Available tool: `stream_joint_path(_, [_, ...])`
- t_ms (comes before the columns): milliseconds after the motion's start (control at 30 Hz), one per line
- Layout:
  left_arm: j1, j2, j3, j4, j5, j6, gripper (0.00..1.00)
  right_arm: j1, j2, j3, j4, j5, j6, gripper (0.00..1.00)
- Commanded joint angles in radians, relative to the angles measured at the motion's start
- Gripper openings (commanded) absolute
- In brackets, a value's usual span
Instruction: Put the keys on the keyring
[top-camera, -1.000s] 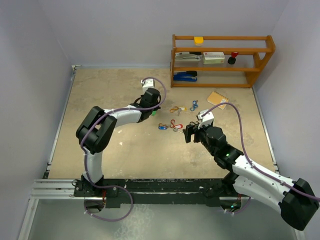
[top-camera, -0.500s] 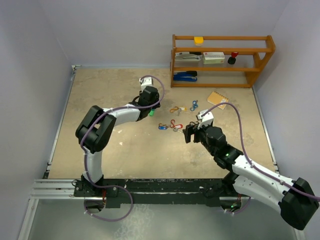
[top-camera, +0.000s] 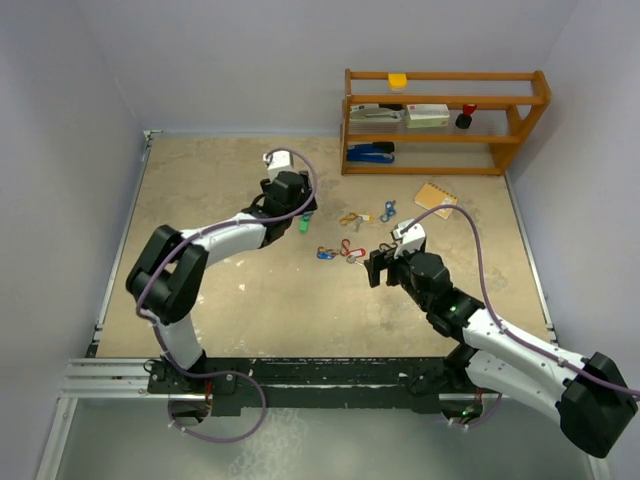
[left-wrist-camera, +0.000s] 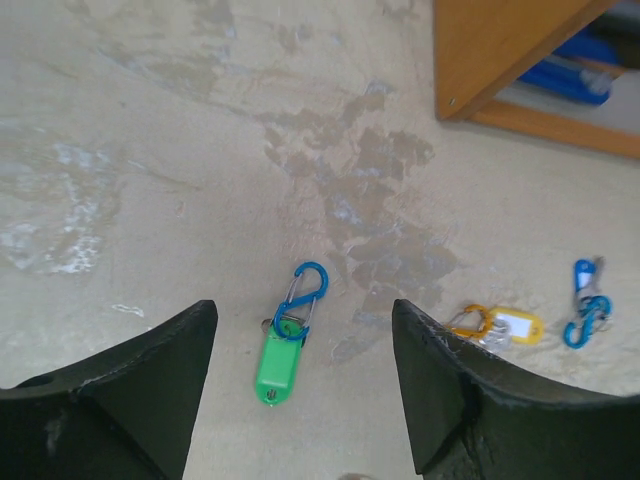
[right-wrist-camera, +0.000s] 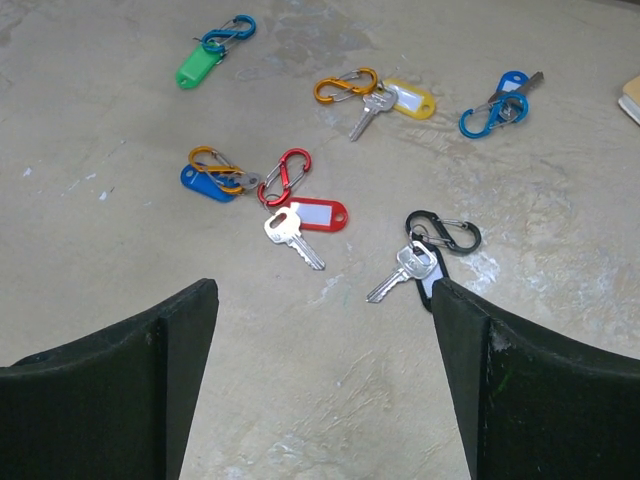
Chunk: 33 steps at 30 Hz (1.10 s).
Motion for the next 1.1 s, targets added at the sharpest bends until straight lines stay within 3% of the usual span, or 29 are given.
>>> stream_joint_path(0, [0.008, -0.184, -0.049, 0.053, -0.067, -0.03, 0.68, 0.002, 0.01, 0.017, 0.027, 0.001, 0.011, 0.92])
stream_joint_path(100, [0.008, -0.273, -0.064, 0.015, -0.106, -0.025, 0.7, 0.001, 0.007, 0.021, 0.018, 0.064, 0.044, 1.0])
stream_joint_path(333, [0.007, -0.491, -0.014, -0.094, -0.232, 0.045, 0.72, 0.001, 0.014, 0.07, -0.036, 0.284, 0.165, 1.0])
stream_joint_path(667, [0.007, -0.691, -0.138, -0.033, -0.386, -0.058, 0.74, 0.001, 0.118, 0.147, 0.074, 0.264, 0.194, 1.0])
stream_joint_path(833, [0.006, -0.735, -0.207, -0.006, -0.368, -0.097, 0.75, 0.001, 0.166, 0.214, 0.077, 0.257, 0.19, 1.0])
stream_joint_path(1067, [0.007, -0.774, -0.211, -0.02, -0.403, -0.004, 0.76, 0.001, 0.22, 0.361, 0.093, 0.273, 0.204, 1.0])
